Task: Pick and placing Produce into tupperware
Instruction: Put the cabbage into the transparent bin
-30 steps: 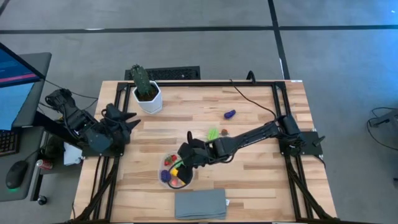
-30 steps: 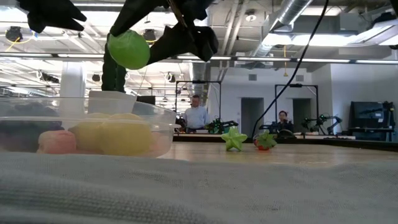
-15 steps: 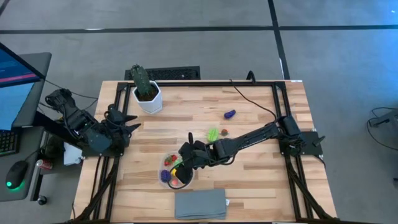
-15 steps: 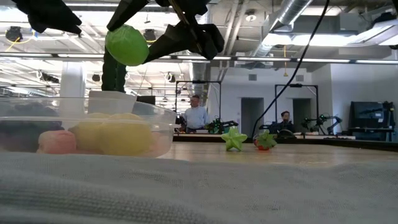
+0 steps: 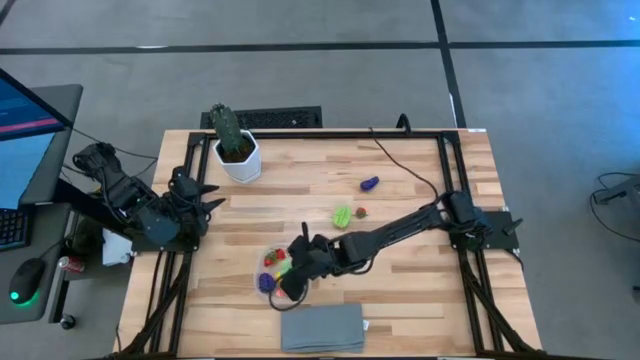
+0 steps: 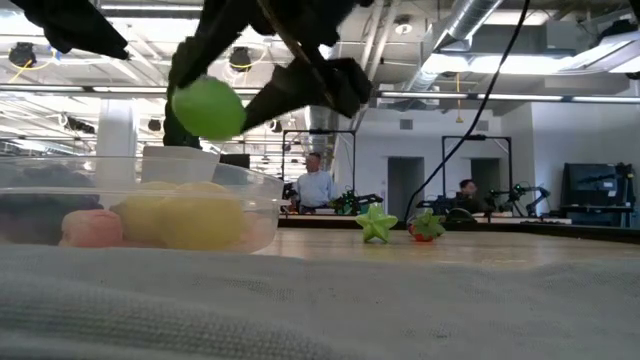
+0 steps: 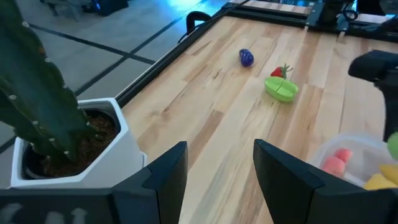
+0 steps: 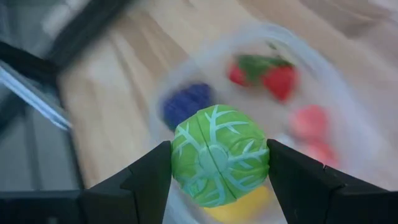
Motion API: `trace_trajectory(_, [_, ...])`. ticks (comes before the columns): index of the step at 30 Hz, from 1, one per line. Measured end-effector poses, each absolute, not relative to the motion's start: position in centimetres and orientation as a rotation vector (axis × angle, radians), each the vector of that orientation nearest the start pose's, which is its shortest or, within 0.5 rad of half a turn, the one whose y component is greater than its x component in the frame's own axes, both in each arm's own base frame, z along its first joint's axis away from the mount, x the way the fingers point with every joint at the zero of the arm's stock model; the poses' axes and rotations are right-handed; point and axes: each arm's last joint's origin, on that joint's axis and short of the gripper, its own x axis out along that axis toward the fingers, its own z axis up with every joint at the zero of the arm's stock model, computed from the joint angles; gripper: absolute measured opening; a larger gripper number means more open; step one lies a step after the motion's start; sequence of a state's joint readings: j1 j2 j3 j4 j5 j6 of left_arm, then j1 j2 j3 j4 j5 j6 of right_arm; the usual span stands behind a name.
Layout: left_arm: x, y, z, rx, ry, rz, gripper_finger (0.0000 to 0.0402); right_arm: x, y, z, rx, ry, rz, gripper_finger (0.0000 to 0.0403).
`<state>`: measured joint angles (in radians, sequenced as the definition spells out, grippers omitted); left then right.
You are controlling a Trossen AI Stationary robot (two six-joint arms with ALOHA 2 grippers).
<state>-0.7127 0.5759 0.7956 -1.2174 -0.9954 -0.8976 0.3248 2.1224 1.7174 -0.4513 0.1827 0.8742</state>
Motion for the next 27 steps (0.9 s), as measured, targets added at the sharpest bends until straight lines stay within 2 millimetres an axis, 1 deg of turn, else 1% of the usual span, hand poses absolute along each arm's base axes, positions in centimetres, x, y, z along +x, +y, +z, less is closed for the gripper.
trace_trajectory(2, [6.9, -2.7, 28.9, -0.106, 0.469, 0.506, 0.0174, 45.5, 15.1, 20.5, 0.643, 0.792, -0.227, 0.0265])
trace_trajectory(3, [6.9, -2.7, 28.9, -0.106, 0.469, 0.506, 0.0174, 45.7, 15.3, 20.0, 0.656, 0.790, -0.229, 0.0265])
trace_trajectory(5, [6.9, -2.7, 28.9, -0.105, 0.470, 0.507, 0.0174, 45.3, 15.4, 18.6, 0.633, 0.849, -0.257, 0.0265])
trace_trajectory(6, [6.8, -2.7, 28.9, -0.103, 0.471, 0.507, 0.0174, 45.9, 15.7, 18.2, 0.658, 0.817, -0.242, 0.0265])
trace_trajectory(7, [6.8, -2.7, 28.9, -0.102, 0.472, 0.507, 0.0174, 46.1, 15.9, 17.9, 0.678, 0.801, -0.239, 0.0265])
trace_trajectory(9, [6.8, -2.7, 28.9, -0.103, 0.471, 0.508, 0.0174, 46.0, 16.1, 17.5, 0.679, 0.820, -0.253, 0.0265])
trace_trajectory(11, [6.8, -2.7, 28.9, -0.103, 0.472, 0.508, 0.0174, 46.4, 16.2, 17.1, 0.699, 0.803, -0.249, 0.0265])
trace_trajectory(13, [6.8, -2.7, 28.9, -0.103, 0.471, 0.508, 0.0174, 46.3, 16.2, 16.7, 0.698, 0.812, -0.256, 0.0265])
trace_trajectory(27, [6.9, -2.7, 28.9, -0.128, 0.464, 0.513, 0.0174, 46.6, 15.8, 16.9, 0.675, 0.797, -0.241, 0.0265])
